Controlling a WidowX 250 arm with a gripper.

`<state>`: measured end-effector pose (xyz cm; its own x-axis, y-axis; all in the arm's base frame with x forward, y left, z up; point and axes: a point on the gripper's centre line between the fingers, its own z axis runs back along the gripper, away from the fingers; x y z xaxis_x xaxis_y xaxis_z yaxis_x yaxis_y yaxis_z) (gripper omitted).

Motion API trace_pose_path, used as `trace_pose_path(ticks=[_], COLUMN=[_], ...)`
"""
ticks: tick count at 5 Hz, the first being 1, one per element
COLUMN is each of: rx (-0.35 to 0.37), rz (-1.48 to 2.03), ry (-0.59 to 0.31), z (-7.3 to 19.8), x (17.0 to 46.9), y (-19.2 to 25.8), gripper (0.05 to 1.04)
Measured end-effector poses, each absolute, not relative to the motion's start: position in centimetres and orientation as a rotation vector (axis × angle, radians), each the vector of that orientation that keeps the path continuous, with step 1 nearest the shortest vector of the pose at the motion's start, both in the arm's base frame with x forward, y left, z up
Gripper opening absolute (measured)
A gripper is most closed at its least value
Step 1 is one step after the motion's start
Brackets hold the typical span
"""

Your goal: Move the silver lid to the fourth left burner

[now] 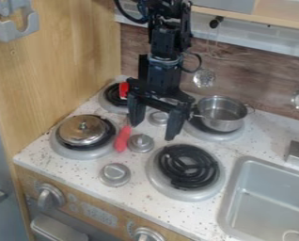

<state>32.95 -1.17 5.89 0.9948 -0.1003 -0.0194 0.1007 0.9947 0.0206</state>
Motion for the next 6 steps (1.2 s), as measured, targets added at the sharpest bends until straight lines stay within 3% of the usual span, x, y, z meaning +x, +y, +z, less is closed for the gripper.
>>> trace_pose_path(ticks=[2,4,6], rx=[-0.001,0.086,0.142], rz=[-0.065,0.121,0.253], ry=[0.061,-0.006,-0.051], z=[4.1,4.5,3.3], x=[33.3,35.9,36.7], y=[0.2,8.2,14.2], gripper=[1.000,1.000,1.000])
